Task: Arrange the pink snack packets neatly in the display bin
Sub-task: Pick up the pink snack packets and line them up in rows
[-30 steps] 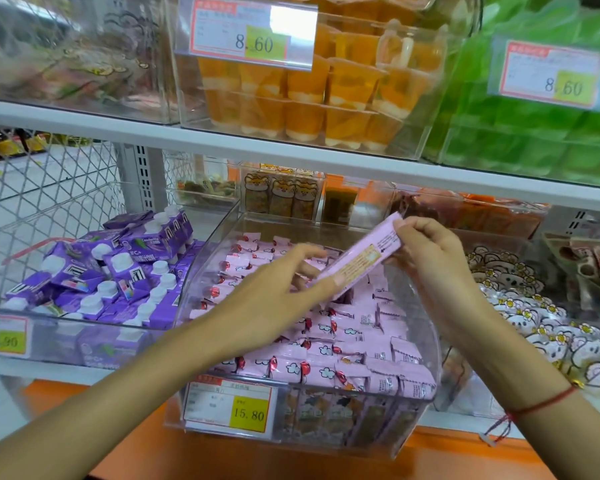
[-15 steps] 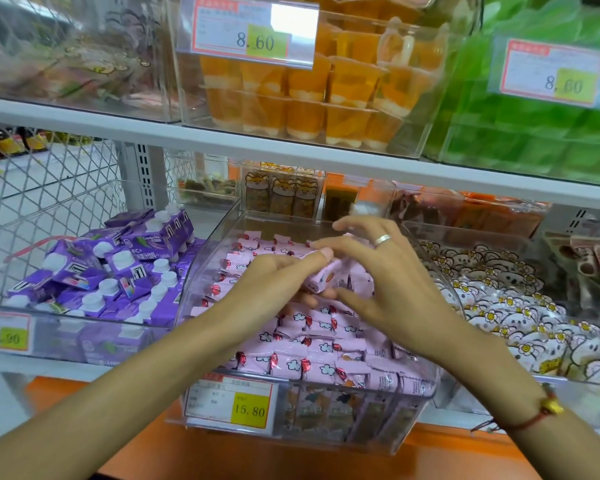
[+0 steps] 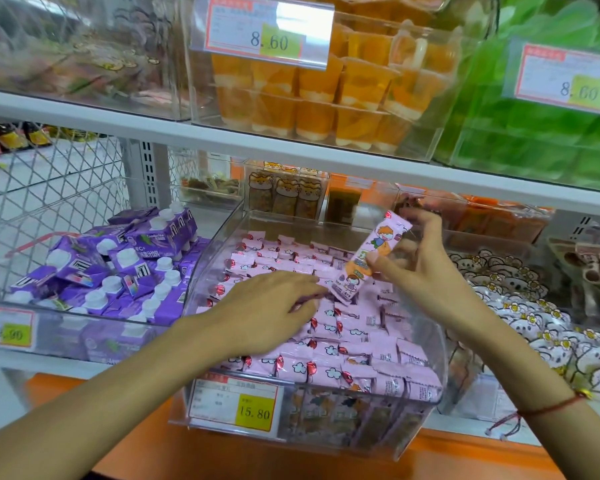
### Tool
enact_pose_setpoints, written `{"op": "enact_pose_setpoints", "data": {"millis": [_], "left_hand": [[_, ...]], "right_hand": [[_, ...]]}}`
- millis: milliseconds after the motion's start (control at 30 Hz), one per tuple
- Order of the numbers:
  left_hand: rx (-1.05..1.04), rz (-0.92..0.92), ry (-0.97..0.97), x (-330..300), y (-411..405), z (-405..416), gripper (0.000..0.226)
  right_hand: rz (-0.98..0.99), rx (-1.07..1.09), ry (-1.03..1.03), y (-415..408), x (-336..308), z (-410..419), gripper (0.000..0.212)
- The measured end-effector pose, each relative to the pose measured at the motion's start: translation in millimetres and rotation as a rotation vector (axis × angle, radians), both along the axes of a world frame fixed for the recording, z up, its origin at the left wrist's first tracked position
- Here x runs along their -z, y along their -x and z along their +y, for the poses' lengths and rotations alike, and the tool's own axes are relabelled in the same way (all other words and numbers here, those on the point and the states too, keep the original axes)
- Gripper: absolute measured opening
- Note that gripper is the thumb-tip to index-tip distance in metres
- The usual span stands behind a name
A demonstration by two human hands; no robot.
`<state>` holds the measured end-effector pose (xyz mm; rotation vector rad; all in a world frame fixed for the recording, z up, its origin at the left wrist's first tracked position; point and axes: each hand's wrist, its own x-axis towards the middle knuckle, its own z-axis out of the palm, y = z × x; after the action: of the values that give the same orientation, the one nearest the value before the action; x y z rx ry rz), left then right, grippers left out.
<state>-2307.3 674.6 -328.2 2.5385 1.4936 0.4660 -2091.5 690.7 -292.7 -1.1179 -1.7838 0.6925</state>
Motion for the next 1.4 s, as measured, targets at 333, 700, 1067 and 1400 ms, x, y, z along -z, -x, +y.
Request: {"op": "enact_pose_setpoints", "data": {"millis": [333,700,1067,1400], "left_hand": [[0.014,0.078,-0.028,2,-2,3,0.041],[0.023,0.056,-0.036,5,-1,4,0.039],[0.026,-0.013,-0.059,0,-2,6,0.033],[0.068,0.070,-0.043,-4,-20,28,0.036]], "right_hand": [[-0.376,0.122,-0.127,27,-4,6,0.036],[-0.713,0.059,-0.187,15,-21,4,0.026],[-0.962,-0.004,0.035,11,-7,12,0.028],[-0.987,0.149,0.017,22,6,39,0.022]]}}
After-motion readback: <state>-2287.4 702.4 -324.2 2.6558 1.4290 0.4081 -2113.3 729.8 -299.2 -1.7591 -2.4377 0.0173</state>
